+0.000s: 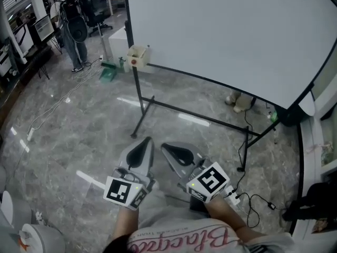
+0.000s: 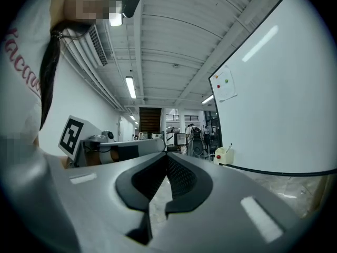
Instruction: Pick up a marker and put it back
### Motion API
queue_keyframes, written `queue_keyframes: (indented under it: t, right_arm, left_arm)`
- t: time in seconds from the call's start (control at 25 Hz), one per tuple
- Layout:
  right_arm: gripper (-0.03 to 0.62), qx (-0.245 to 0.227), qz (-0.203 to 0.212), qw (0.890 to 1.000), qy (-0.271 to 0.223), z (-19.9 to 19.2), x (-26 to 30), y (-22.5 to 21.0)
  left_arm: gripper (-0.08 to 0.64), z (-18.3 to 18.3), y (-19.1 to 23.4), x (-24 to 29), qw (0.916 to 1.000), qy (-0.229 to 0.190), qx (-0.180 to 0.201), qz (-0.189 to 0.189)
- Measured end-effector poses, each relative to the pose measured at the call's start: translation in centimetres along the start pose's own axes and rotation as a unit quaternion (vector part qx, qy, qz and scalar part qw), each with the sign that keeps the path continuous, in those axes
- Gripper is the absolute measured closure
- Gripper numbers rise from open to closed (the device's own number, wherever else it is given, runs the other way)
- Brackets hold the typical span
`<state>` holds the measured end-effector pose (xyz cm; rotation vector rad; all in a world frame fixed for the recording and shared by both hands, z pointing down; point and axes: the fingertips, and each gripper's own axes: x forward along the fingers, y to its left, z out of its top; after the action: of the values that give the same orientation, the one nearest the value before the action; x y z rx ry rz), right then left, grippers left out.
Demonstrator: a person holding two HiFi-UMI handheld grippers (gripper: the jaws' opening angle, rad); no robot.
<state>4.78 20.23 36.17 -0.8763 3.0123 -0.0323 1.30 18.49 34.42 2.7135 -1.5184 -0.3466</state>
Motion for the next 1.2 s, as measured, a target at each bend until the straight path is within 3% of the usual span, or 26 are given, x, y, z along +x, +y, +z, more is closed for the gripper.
queue_keyframes:
  t: [0.52, 0.88, 1.2]
  right_arm:
    - [0.591, -0.002, -0.036, 0.999, -0.013, 1.8, 12.3, -8.9]
    - [0.591, 0.019, -0.04, 0.999, 0.001, 0.2, 16.6, -13.9]
    - [0.591, 0.027, -0.03, 0.999, 0.006, 0.2, 21.6, -21.9]
  left_arm:
    - [0.561, 1.0, 10.9, 9.1, 0.9993, 0.004, 0.007, -0.036]
    - [0.561, -1.4, 15.5, 13.0, 0.9993, 0.026, -0.012, -0.025]
    - [0.561, -2.0, 20.2, 20.3, 0.9996, 0.025, -0.005, -0.008]
